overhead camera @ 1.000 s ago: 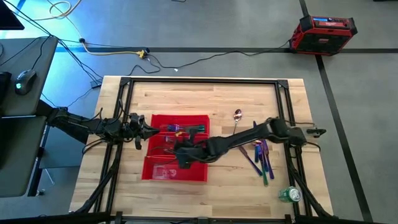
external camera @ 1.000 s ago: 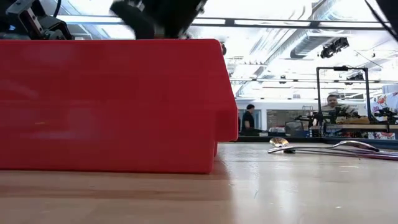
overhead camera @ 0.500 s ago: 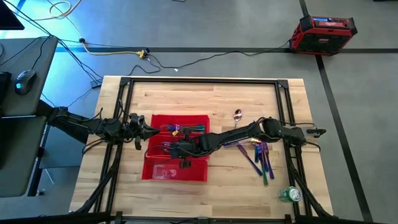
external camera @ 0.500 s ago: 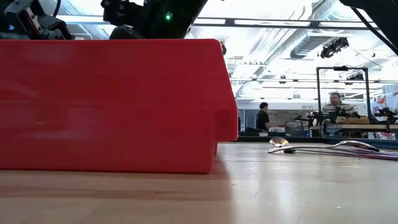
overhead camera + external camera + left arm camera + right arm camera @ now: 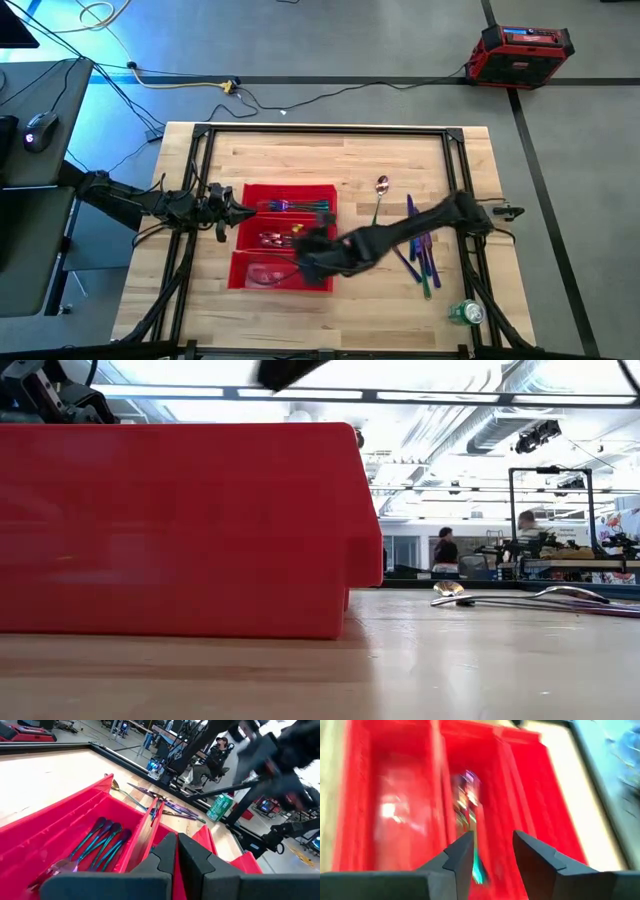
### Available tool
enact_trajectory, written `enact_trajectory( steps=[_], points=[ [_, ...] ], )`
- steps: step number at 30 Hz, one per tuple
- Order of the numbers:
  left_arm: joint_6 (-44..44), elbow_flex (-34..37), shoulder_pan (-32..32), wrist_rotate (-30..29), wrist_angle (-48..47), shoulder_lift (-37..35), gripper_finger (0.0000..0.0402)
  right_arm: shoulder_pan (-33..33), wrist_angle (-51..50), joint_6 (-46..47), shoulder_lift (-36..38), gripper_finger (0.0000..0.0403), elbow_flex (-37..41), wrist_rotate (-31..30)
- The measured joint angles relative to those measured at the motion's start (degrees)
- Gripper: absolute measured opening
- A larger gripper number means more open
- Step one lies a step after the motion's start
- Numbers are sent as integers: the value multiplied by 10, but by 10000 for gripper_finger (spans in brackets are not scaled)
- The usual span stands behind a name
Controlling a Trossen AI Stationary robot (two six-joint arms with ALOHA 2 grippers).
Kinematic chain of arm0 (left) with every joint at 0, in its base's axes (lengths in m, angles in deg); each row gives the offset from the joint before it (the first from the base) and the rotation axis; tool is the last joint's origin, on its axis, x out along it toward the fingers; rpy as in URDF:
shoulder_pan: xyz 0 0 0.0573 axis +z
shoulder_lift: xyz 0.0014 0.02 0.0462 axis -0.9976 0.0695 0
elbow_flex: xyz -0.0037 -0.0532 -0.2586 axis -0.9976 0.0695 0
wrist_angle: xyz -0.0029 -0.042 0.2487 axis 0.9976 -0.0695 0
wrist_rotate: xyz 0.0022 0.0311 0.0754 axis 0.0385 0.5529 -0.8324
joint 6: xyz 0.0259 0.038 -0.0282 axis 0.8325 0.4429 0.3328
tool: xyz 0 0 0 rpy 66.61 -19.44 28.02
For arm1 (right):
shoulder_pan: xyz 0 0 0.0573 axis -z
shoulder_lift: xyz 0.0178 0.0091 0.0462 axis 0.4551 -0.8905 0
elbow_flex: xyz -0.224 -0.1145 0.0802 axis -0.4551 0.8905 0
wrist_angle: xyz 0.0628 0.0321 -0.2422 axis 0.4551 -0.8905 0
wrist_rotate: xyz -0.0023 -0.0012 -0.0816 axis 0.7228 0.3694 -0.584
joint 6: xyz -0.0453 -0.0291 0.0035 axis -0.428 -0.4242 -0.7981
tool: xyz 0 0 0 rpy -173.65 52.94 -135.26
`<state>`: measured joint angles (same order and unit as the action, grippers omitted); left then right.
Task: Sort silverware
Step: Put the purple spoon into the center red bin
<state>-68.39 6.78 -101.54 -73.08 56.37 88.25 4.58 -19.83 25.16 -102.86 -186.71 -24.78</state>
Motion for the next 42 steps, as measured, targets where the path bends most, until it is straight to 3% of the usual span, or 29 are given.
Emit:
enact_trajectory(
  steps=[3,6,9,12,18,25,29,33,38,42],
  points=[
    [-1,0,-4,-2,1,0,0,-20,-127,118,43,126,34,-67],
    [-1,0,-8,-3,3,0,0,-23,-228,275,92,126,110,-98],
    [-6,0,-12,-5,4,0,0,-17,-256,424,155,126,231,-89],
    [-10,0,-15,-15,4,0,0,6,-205,508,230,126,369,-28],
    [-12,0,-15,-28,5,0,0,117,37,510,352,127,584,98],
    [-15,0,-15,-29,4,0,0,250,216,435,354,172,700,219],
    [-15,0,-15,-29,4,0,0,287,252,423,334,213,719,218],
    [-12,0,-15,-30,3,0,0,310,271,410,302,221,721,216],
    [-12,0,-15,-30,3,0,0,323,313,387,258,188,718,218],
    [-12,0,-15,-30,2,0,0,325,303,384,248,128,717,209]
  ],
)
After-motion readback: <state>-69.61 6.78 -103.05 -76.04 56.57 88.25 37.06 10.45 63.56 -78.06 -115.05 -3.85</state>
